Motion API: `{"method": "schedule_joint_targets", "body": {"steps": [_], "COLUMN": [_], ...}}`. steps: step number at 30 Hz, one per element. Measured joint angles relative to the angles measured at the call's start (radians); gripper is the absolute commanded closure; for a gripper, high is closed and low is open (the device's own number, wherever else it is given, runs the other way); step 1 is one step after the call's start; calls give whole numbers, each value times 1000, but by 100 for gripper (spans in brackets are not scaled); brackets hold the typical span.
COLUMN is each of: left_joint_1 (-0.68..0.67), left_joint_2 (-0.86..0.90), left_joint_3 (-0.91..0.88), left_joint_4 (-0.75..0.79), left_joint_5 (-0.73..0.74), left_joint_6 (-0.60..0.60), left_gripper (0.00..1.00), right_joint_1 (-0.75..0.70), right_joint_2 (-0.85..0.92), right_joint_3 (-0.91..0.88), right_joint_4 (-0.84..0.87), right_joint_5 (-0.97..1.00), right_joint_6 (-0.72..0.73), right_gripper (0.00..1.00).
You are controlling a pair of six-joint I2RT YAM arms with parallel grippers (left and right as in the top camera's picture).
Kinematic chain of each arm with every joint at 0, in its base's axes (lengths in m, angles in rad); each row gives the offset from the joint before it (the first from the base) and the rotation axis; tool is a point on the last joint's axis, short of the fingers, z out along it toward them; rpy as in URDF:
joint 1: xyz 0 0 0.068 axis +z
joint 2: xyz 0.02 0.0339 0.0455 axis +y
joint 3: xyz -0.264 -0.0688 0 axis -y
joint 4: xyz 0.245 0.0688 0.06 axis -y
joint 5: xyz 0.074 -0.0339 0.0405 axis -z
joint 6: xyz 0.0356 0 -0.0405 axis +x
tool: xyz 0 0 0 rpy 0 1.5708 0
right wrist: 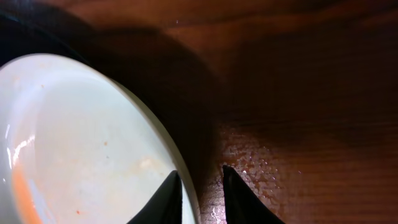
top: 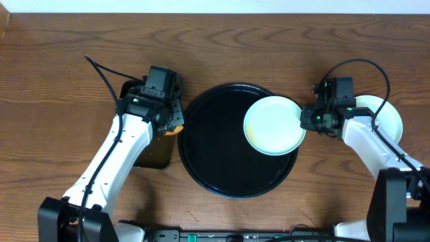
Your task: Clean dirty plates on tray and stack at the side
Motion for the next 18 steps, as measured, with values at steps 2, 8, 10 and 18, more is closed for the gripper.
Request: {"method": "schedule_joint_targets", "body": {"steps": [2,8,10,18], "left_joint_1": [0,0,0,0], "left_joint_2": [0,0,0,0], "left_joint_3": [0,0,0,0], "left_joint_4": [0,0,0,0], "left_joint_5": [0,0,0,0], "left_joint_6": [0,0,0,0], "left_gripper": [92,92,92,92], "right_joint_1": [-10,-14,-28,-58], "right_joint_2": [19,45,45,30], "right_joint_3": [0,0,0,0], "right_joint_4": [4,22,33,64], "right_joint_5": [-51,-169,-205,-279], "right_joint_6": [-11,-19,-19,-68], "right_gripper": [95,99,99,99]}}
